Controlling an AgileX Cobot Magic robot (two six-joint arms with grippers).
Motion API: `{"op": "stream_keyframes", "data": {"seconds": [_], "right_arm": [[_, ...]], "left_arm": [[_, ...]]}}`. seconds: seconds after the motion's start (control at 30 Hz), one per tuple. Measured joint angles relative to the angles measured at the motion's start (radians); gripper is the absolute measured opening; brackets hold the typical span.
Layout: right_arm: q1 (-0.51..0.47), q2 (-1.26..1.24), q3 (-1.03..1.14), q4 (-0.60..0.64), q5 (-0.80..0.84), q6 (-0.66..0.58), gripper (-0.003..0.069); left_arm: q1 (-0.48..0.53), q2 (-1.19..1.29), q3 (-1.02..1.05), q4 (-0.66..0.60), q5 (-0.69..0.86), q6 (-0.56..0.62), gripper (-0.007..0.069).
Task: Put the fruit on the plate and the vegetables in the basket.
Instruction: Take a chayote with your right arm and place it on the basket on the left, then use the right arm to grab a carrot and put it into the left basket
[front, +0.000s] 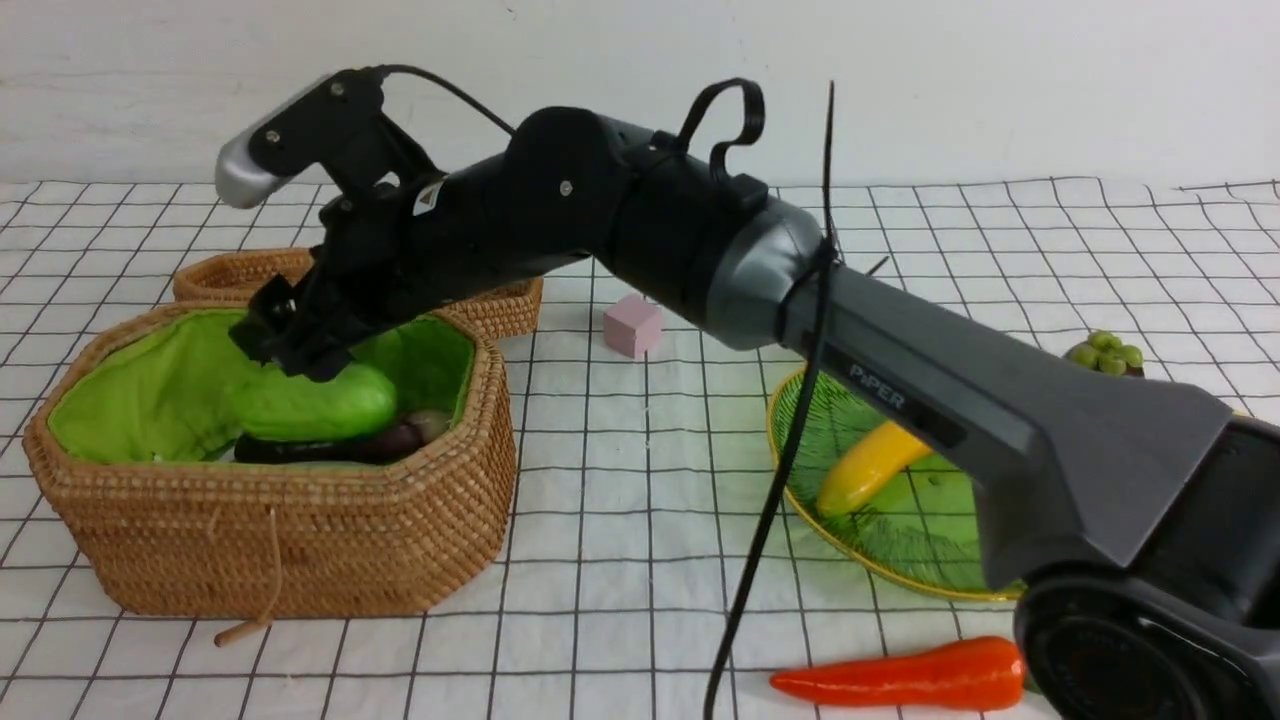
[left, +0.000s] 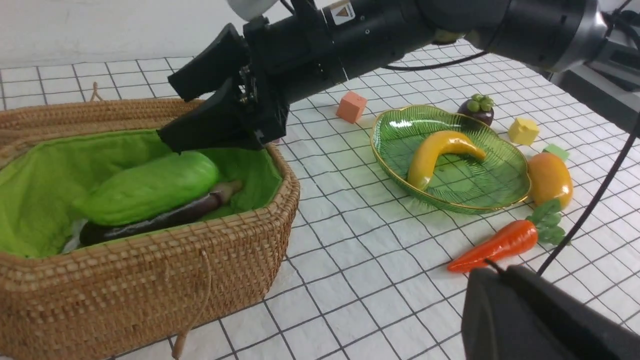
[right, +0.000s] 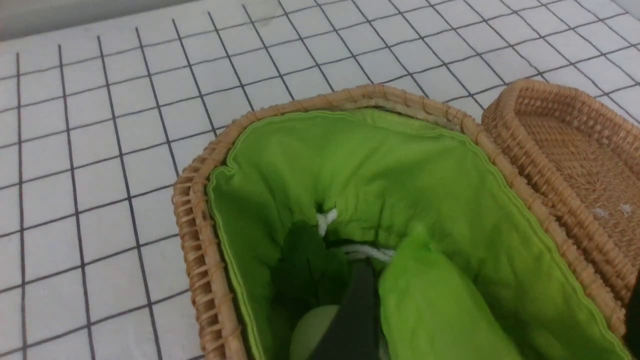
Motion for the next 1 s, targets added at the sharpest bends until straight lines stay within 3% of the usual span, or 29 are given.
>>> {"op": "stream_keyframes", "data": {"seconds": [0.1, 0.2, 0.27, 0.33, 0.37, 0.4, 0.43, 0.47, 0.5, 0.57, 0.63, 0.73, 0.77, 0.83, 0.9, 1.0], "right_arm": [[0.0, -0.059, 0.0, -0.085, 0.135, 0.083, 0.0647], [0.0, -0.143, -0.001, -0.213, 0.313, 0.217, 0.0571], [0.0, -0.225, -0.003, -0.311, 0.473, 0.308, 0.0489], [0.0, -0.306, -0.006, -0.428, 0.566, 0.386, 0.0347], [0.0, -0.313, -0.006, -0.437, 0.57, 0.386, 0.0347], [-0.001, -0.357, 0.005, -0.498, 0.584, 0.415, 0.0242], [-0.002, -0.369, 0.01, -0.513, 0.587, 0.422, 0.0215], [-0.005, -0.424, 0.051, -0.566, 0.592, 0.45, 0.0099], [-0.008, -0.456, 0.087, -0.582, 0.592, 0.475, 0.0036], [-0.015, -0.53, 0.193, -0.606, 0.592, 0.502, -0.0002], [-0.025, -0.593, 0.291, -0.618, 0.589, 0.513, -0.0008], [-0.088, -0.792, 0.64, -0.633, 0.588, 0.509, -0.0005], [-0.092, -0.803, 0.64, -0.633, 0.588, 0.509, -0.0005], [-0.151, -0.899, 0.859, -0.641, 0.593, 0.434, 0.0018], [-0.176, -0.925, 0.979, -0.638, 0.582, 0.357, 0.0053], [-0.184, -0.908, 1.174, -0.582, 0.454, 0.161, 0.0194]], "left_arm": [[0.0, 0.0, 0.0, -0.013, 0.0, 0.017, 0.0001], [0.0, 0.0, 0.0, -0.028, 0.0, 0.045, 0.0], [0.0, 0.0, 0.0, -0.057, 0.0, 0.087, -0.0005], [0.0, 0.003, 0.0, -0.112, 0.0, 0.169, -0.0013], [0.0, 0.005, 0.0, -0.124, -0.002, 0.184, -0.0013], [0.0, 0.008, 0.0, -0.163, 0.0, 0.228, -0.0013], [0.0, 0.01, 0.0, -0.177, 0.0, 0.243, -0.0013], [0.0, 0.016, 0.0, -0.232, 0.0, 0.299, -0.0013], [0.0, 0.02, 0.0, -0.266, 0.0, 0.331, -0.0013], [0.0, 0.023, 0.0, -0.302, 0.0, 0.363, -0.0013], [0.0, 0.023, 0.0, -0.32, 0.0, 0.379, -0.0013], [0.0, 0.023, 0.0, -0.333, 0.003, 0.391, -0.0013], [0.0, 0.023, 0.0, -0.334, 0.003, 0.391, -0.0013], [0.0, 0.023, 0.0, -0.335, 0.004, 0.394, -0.0013], [0.0, 0.023, 0.0, -0.335, 0.004, 0.394, -0.0013], [0.0, 0.023, 0.0, -0.335, 0.005, 0.395, -0.0013]]}}
